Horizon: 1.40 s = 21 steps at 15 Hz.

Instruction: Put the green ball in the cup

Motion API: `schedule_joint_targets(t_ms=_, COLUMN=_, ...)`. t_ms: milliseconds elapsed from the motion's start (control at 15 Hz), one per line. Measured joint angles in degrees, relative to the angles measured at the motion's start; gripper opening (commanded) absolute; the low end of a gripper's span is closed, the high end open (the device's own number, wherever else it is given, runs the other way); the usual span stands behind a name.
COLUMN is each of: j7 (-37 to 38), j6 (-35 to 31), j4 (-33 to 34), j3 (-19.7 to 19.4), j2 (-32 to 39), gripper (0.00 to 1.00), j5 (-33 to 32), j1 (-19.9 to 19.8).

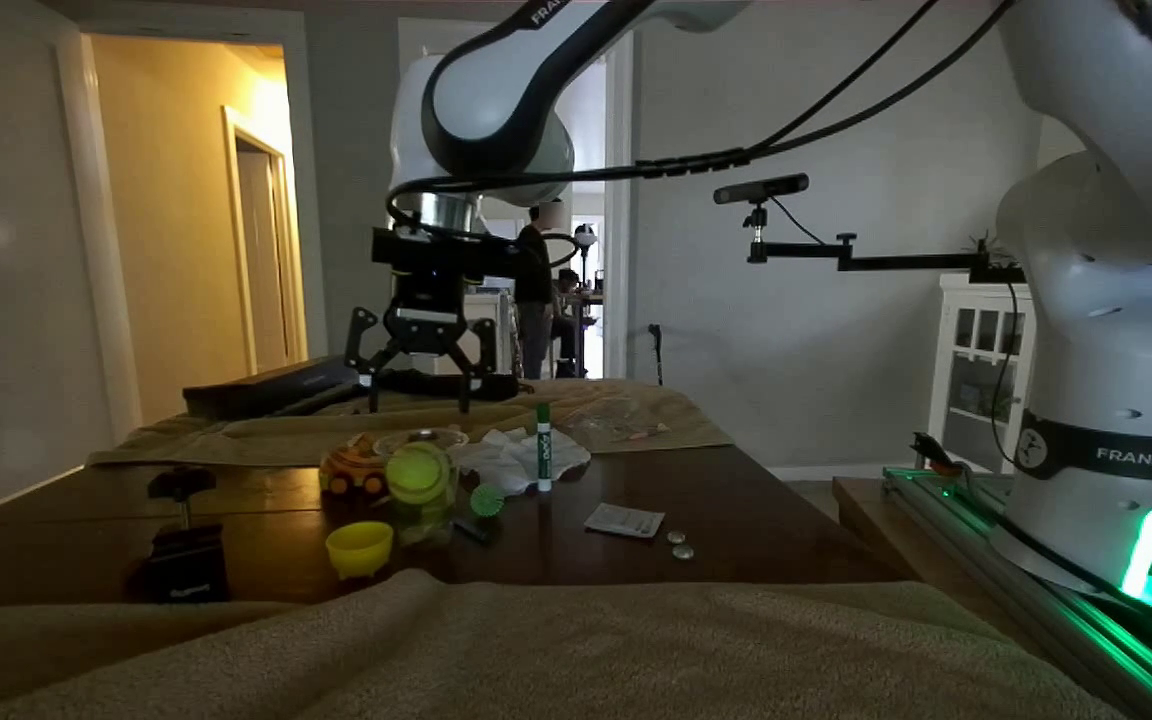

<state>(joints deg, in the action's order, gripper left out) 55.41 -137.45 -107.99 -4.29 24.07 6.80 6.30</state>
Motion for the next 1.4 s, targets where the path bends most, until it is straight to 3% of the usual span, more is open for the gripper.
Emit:
schedule_joint_targets(t_ms=267, j7=-5.30, j6=1.90, j4=-0.72, j3=0.92, j2=-2.12, gripper=1.00, j5=-0.69, j1=-0.03)
schedule_joint_targets(t_ms=1000, j7=-27.73, j6=21.35, j4=-9.82, j3=7.36, j2=-18.34, gripper=1.00, j5=-4.22, j1=0.92)
schedule_joint_targets(t_ms=1400, j7=-37.35, j6=22.94, j4=-15.50, j3=9.46, j2=-25.10, gripper=1.00, j5=-11.06, j1=1.12)
